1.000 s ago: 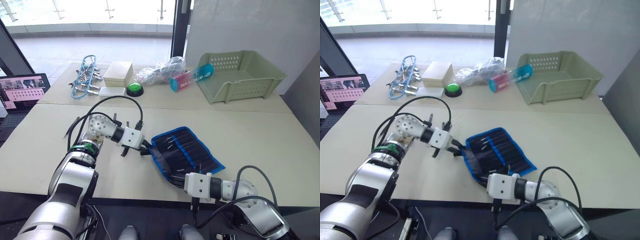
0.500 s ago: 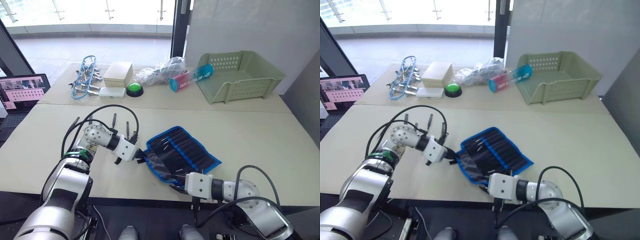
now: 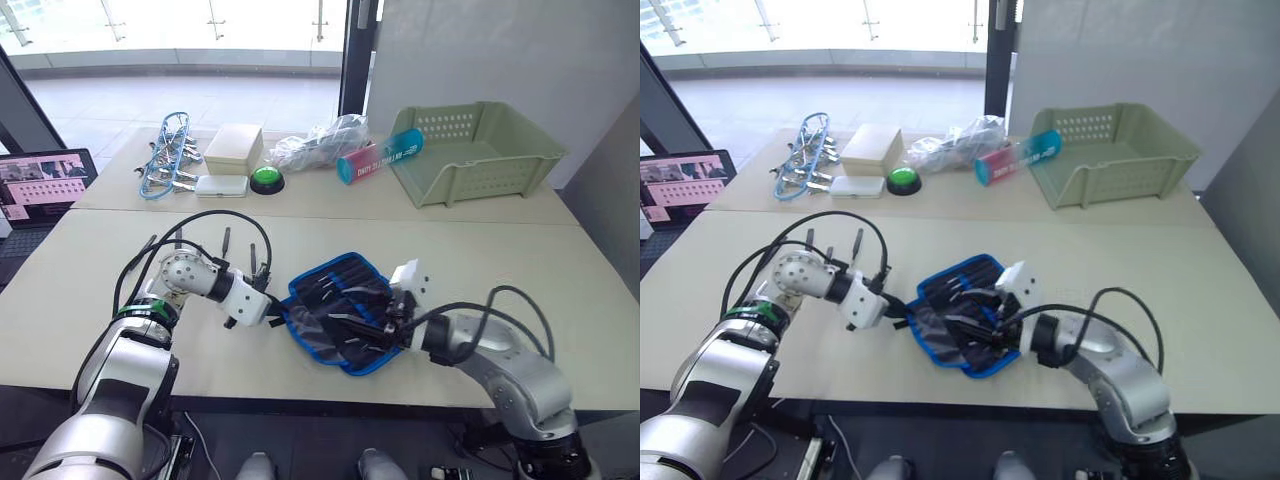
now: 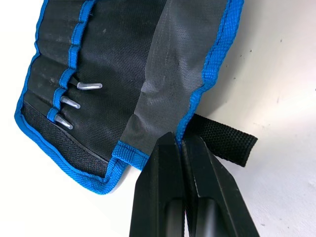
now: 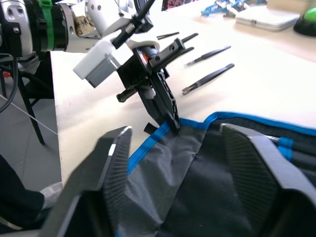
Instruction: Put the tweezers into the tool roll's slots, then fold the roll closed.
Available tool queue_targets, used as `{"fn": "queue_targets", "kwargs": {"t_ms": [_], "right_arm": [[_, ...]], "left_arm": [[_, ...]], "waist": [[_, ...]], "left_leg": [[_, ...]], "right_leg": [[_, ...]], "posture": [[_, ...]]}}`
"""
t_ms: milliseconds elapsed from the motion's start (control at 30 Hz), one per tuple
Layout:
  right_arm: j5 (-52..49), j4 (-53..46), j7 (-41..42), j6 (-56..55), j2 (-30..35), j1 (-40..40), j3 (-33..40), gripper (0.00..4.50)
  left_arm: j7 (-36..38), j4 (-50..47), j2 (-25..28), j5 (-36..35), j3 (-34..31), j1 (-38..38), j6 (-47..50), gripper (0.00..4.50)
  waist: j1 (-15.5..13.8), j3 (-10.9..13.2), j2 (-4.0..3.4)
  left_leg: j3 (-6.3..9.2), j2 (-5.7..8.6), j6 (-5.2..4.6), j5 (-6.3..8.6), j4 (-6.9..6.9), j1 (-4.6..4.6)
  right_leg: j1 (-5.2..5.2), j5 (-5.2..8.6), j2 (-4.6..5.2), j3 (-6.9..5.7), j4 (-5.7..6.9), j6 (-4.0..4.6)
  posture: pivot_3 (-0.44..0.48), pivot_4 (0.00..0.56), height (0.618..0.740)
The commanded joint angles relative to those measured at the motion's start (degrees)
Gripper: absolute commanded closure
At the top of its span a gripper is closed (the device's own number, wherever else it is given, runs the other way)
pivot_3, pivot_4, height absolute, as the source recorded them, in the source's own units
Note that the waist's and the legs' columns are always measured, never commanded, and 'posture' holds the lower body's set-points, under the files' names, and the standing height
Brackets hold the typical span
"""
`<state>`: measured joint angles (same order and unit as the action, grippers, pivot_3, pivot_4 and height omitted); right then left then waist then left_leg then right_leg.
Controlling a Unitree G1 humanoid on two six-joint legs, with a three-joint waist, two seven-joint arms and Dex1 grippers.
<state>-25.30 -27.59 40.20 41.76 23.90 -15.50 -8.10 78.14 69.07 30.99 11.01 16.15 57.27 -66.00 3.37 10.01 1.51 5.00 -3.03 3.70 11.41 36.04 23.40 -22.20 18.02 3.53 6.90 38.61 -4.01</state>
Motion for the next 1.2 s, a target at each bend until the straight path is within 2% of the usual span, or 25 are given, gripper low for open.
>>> {"fn": "queue_targets", "kwargs": {"t_ms": [33, 67, 100, 167, 367, 500, 533, 567, 600, 700, 767, 900, 967, 1133, 1200], "right_arm": [[4.7, 2.9, -2.2, -2.9, -0.9, -0.1, -5.3, 3.10], [5.1, 3.4, -2.5, -2.5, -1.0, 0.2, -6.2, 3.49], [5.7, 4.0, -3.0, -1.7, -0.8, 0.5, -7.1, 3.65], [7.1, 4.7, -3.1, -0.5, 0.3, 1.3, -9.0, 4.47], [9.1, 6.6, -4.0, 4.3, 2.3, 2.5, -12.5, 4.49], [9.4, 8.0, -5.3, 6.5, 1.9, 1.7, -12.8, 4.50], [9.5, 8.1, -5.5, 6.7, 1.9, 1.6, -13.0, 4.50], [9.6, 8.2, -5.5, 6.8, 1.9, 1.4, -13.2, 4.50], [9.6, 8.0, -5.3, 7.0, 2.0, 1.2, -13.4, 4.50], [9.5, 7.6, -4.9, 7.2, 2.1, 0.8, -13.9, 4.50], [9.6, 7.6, -4.9, 7.4, 2.0, 0.7, -14.2, 4.50], [9.9, 8.1, -4.5, 7.1, 2.2, 0.6, -14.7, 4.50], [10.0, 8.1, -4.3, 7.0, 2.4, 0.5, -14.9, 4.50], [9.9, 7.6, -3.9, 6.9, 2.7, -0.2, -14.9, 4.50], [9.8, 7.2, -3.8, 6.8, 2.7, -0.5, -14.7, 4.50]], "left_arm": [[-1.2, -0.5, 0.5, -0.3, 0.2, 0.3, -0.5, 4.50], [-1.2, -0.5, 0.4, -0.3, 0.2, 0.4, -0.4, 4.50], [-0.8, -0.4, 0.4, -0.6, 0.1, 0.4, -0.2, 4.50], [-0.5, -0.4, 0.3, -1.0, 0.0, 0.5, 0.1, 4.50], [-1.0, -0.3, 0.5, -1.6, -0.8, 0.8, 1.0, 4.50], [7.0, -1.4, 0.7, -7.8, -3.0, -0.6, 5.9, 3.37], [8.4, -1.7, 0.9, -8.8, -3.5, -0.9, 7.2, 2.96], [10.6, -2.4, 1.0, -10.9, -4.7, -1.2, 11.0, 2.66], [12.5, -4.9, 1.8, -14.5, -4.7, -1.3, 20.4, 2.32], [14.4, -13.1, 4.5, -22.7, -2.9, -2.5, 39.3, 1.33], [14.4, -20.2, 6.4, -28.9, -3.4, -3.4, 53.3, 1.33], [13.6, -29.4, 5.6, -35.1, -9.6, -5.3, 71.2, 1.33], [10.3, -34.2, 4.3, -35.7, -10.3, -8.1, 76.3, 1.87], [0.2, -41.6, -1.1, -33.8, -11.8, -15.4, 77.4, 3.36], [-2.9, -43.0, -2.3, -32.3, -11.5, -18.1, 77.0, 4.14]], "waist": [[0.1, 0.0, 0.00], [0.2, 0.0, 0.00], [0.3, 0.0, 0.00], [0.4, 0.0, 0.00], [0.5, 0.0, 0.00], [0.6, 0.0, 0.02], [0.6, 0.0, 0.01], [0.7, 0.0, 0.00], [0.7, 0.0, 0.00], [0.8, 0.0, 0.00], [0.9, 0.0, 0.00], [0.8, -0.1, 0.02], [0.9, -0.1, -0.02], [0.8, -0.2, -0.06], [0.8, -0.2, -0.05]], "left_leg": [[0.01, 0.00, 0.00, 0.00, 0.00, -0.01], [0.01, 0.00, 0.00, 0.00, 0.00, -0.01], [0.01, 0.00, 0.00, 0.00, 0.00, 0.00], [0.01, 0.00, 0.00, 0.00, 0.01, 0.00], [0.04, 0.01, 0.00, 0.00, 0.01, -0.06], [0.04, 0.01, 0.00, 0.00, 0.02, -0.08], [0.04, 0.01, 0.00, 0.00, 0.02, -0.08], [0.04, 0.00, 0.00, 0.00, 0.02, -0.10], [0.04, 0.00, 0.00, 0.00, 0.01, -0.13], [0.09, 0.00, 0.00, 0.00, 0.03, -0.12], [0.10, 0.00, 0.00, 0.00, 0.05, -0.12], [0.21, 0.00, 0.00, 0.00, 0.08, -0.13], [0.22, 0.00, 0.00, 0.00, 0.10, -0.15], [0.22, -0.01, 0.00, 0.00, 0.09, -0.21], [0.22, 0.00, 0.00, 0.00, 0.11, -0.18]], "right_leg": [[-0.01, 0.00, 0.00, 0.00, 0.02, 0.00], [-0.03, 0.00, 0.00, 0.00, 0.03, 0.00], [-0.04, 0.00, 0.00, 0.00, 0.05, 0.00], [-0.04, 0.00, 0.00, 0.00, 0.07, 0.00], [0.00, 0.00, 0.00, -0.02, 0.10, -0.01], [0.00, 0.00, 0.00, -0.02, 0.15, -0.01], [0.01, 0.00, 0.00, -0.02, 0.16, -0.01], [0.02, 0.00, 0.00, -0.01, 0.17, -0.01], [0.02, 0.01, 0.00, -0.01, 0.22, -0.01], [0.02, 0.01, -0.03, -0.02, 0.28, -0.02], [0.02, 0.02, -0.03, -0.02, 0.29, -0.02], [0.06, 0.02, -0.03, -0.11, 0.35, -0.02], [0.07, 0.02, -0.03, -0.12, 0.35, -0.02], [0.09, 0.01, -0.03, -0.12, 0.35, -0.01], [0.08, 0.01, -0.04, -0.10, 0.34, -0.01]], "posture": [[0.000, 0.150, 0.740], [0.000, 0.150, 0.740], [0.000, 0.150, 0.740], [0.000, 0.150, 0.740], [0.000, 0.150, 0.740], [0.000, 0.150, 0.740], [0.000, 0.150, 0.740], [0.000, 0.150, 0.740], [0.000, 0.150, 0.740], [0.000, 0.150, 0.740], [0.000, 0.150, 0.740], [0.000, 0.150, 0.740], [0.000, 0.150, 0.740], [0.000, 0.150, 0.740], [0.000, 0.150, 0.740]]}}
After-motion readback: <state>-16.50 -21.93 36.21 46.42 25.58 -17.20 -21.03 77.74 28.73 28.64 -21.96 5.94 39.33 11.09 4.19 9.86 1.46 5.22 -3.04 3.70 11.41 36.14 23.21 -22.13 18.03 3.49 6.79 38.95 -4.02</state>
